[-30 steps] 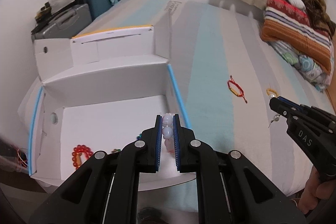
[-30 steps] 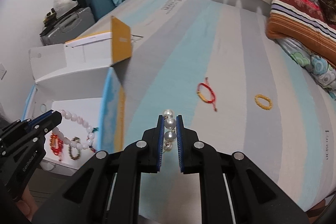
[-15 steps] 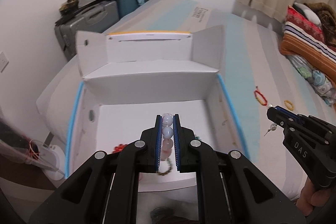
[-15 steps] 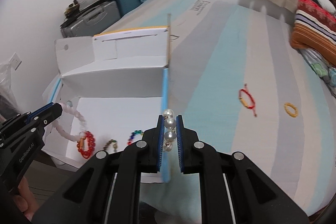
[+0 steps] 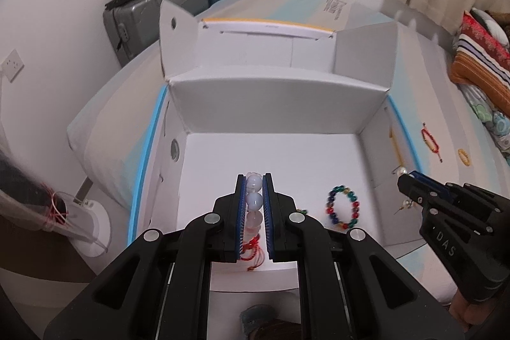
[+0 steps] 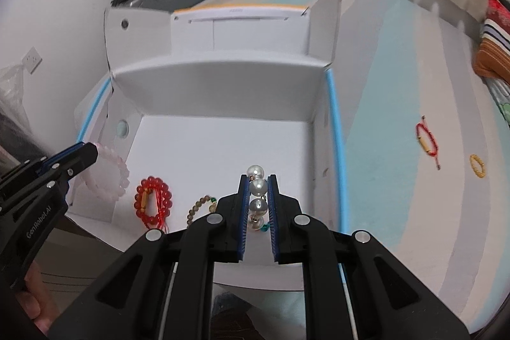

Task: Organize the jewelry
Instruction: 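Lift both items and carry them over the white box, then open the left tool to drop the white bracelet while the right tool drops the pearls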

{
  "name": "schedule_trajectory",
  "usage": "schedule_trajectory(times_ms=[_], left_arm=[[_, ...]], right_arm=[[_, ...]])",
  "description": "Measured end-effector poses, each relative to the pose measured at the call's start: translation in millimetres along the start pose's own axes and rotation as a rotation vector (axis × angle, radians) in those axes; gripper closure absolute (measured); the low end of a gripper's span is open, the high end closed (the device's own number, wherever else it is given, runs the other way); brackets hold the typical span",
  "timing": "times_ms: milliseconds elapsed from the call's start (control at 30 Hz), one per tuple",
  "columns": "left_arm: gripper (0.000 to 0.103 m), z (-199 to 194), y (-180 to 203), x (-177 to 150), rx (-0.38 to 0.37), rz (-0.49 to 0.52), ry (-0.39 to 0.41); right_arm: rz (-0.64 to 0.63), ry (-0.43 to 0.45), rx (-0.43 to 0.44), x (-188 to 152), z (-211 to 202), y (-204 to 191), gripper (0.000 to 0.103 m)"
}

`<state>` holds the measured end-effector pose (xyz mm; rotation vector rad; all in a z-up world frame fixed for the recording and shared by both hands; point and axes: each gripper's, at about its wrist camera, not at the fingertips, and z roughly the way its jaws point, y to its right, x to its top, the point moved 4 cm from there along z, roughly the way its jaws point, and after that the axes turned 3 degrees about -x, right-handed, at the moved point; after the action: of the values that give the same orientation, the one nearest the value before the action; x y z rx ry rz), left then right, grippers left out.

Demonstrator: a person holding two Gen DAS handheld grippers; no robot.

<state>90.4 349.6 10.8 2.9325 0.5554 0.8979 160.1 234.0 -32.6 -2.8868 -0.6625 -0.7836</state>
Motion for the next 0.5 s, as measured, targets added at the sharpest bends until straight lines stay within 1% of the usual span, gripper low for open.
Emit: schedule_trajectory(times_ms=[200,433,500], left_arm=[[0.094,26.6,-14.8,-12.3,0.008,-0.012,-0.053],[0.093,43.3,-29.6,-18.1,0.027,-0.036,-0.084],[0.090,44.0,-32.9,-18.4,0.038,-0.044,-0.086]], right_arm=[[-0.014,-0.050,0.005,-8.1,23.4,-13.2,0.092],[-0.022,-0.114,-0.002,-14.7,47.6,-21.0,0.091],[-0.015,-0.118,-0.004,-16.7,49.9,-22.0,0.091]])
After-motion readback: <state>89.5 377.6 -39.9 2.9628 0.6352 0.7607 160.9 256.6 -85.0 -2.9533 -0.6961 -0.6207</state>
